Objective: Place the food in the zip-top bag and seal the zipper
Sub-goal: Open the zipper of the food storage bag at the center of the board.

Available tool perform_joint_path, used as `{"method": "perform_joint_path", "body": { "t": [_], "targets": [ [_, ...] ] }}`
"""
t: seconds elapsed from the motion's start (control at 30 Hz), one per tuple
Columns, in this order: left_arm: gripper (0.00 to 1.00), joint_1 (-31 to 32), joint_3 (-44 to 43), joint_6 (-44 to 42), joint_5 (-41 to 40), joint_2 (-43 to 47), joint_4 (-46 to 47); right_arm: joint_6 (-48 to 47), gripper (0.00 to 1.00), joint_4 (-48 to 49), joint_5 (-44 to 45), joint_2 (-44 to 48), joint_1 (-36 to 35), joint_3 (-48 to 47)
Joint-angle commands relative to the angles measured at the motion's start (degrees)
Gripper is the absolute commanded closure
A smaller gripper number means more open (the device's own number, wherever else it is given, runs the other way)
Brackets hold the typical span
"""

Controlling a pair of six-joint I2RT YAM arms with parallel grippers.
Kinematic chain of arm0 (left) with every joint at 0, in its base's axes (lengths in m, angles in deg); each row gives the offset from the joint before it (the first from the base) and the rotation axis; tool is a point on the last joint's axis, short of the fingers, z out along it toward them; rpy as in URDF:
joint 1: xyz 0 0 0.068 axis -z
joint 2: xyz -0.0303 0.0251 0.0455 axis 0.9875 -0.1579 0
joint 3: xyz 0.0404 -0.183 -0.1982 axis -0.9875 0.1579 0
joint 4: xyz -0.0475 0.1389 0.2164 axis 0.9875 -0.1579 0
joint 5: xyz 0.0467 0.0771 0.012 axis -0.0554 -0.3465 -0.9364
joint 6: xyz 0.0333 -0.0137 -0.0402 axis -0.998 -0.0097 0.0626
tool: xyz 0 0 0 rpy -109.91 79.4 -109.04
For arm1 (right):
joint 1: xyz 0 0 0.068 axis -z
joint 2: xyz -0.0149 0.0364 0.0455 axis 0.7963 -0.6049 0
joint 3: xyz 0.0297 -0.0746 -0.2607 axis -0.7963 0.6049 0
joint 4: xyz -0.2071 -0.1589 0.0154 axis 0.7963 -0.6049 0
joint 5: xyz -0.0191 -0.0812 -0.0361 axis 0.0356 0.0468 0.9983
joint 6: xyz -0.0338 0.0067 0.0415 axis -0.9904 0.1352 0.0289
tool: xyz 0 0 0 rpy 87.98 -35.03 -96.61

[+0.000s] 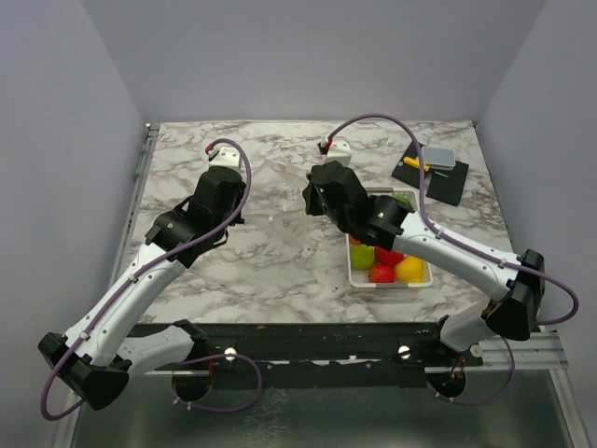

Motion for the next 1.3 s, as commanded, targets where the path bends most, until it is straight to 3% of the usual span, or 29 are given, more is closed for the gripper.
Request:
{"method": "perform_joint_path", "body": {
  "t": [0.0,0.33,0.43,0.53,0.83,1.27],
  "targets": [
    [1.0,-0.29,-1.29,-2.07,-4.69,-0.76,-2.36,-2.18,0.99,-4.49,-5.91,-0.19,0.4,-6.71],
    [1.0,-0.29,0.26,-1.28,-2.64,-0.62,-0.82,-1.94,0.99,-13.31,-16.2,-4.14,1.17,-20.68],
    [1.0,-0.27,0.71,-0.5,-0.59,-0.42,0.41,-1.0,0.99,-10.23,-19.24,-3.88,1.17,-19.52],
    [1.0,-0.24,0.62,0.05,0.16,-0.08,1.4,-0.74,0.99,-13.07,-17.25,-6.75,1.17,-21.3],
    [1.0,-0.27,-2.21,-0.47,-6.88,2.44,0.53,0.48,0.99,-12.88,-10.06,-12.94,2.66,-18.58],
    [1.0,-0.29,-4.96,-2.17,-6.22,-0.83,-0.42,6.13,0.99,-3.79,-27.31,-21.99,4.44,-18.62]
  ]
}}
